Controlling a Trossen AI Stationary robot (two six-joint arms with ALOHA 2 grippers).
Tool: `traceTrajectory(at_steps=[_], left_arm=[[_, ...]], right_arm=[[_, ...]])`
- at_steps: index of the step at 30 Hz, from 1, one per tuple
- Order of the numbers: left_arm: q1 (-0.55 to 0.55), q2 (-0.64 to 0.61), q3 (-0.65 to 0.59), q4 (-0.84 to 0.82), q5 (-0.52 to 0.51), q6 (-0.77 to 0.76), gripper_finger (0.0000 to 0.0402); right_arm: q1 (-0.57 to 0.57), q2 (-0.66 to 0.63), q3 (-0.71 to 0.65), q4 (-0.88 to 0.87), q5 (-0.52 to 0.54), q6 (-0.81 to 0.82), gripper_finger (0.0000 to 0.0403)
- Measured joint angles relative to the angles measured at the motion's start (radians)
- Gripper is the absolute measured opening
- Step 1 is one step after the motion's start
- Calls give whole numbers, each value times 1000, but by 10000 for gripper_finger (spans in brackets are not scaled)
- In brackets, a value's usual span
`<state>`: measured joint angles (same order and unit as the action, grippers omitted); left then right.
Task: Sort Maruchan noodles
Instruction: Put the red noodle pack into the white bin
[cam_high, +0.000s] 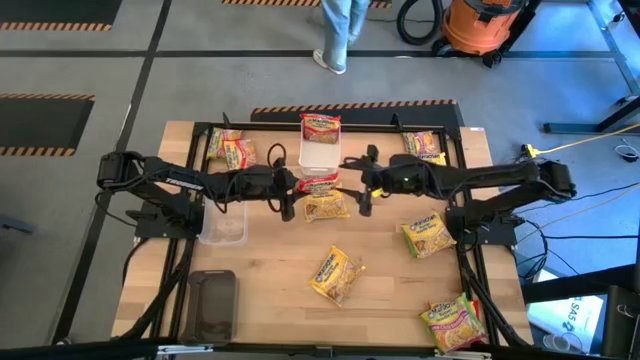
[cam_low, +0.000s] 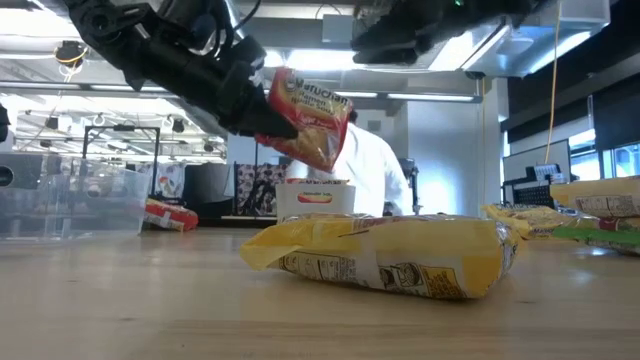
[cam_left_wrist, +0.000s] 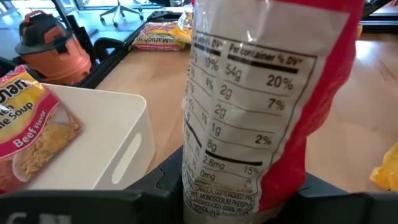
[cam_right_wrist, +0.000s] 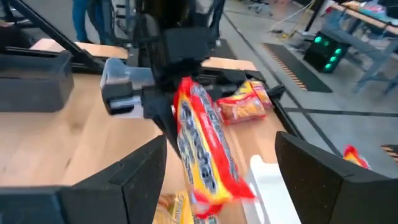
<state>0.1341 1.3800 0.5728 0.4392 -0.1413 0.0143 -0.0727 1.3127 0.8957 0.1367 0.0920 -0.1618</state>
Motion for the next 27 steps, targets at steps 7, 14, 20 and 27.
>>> traceTrajectory(at_steps=[7, 14, 20, 27], left_arm=[[0, 0, 0, 2, 0, 0, 128], [-11, 0, 0, 2, 1, 20, 128], [-11, 0, 0, -1, 0, 22, 128], [-11, 0, 0, 1, 1, 23, 128]], right_arm=[[-31, 202, 314, -365, -7, -1, 276], [-62, 409, 615, -661, -138, -3, 275], [-67, 508, 697, -741, -211, -27, 275], [-73, 543, 697, -733, -216, -30, 264]])
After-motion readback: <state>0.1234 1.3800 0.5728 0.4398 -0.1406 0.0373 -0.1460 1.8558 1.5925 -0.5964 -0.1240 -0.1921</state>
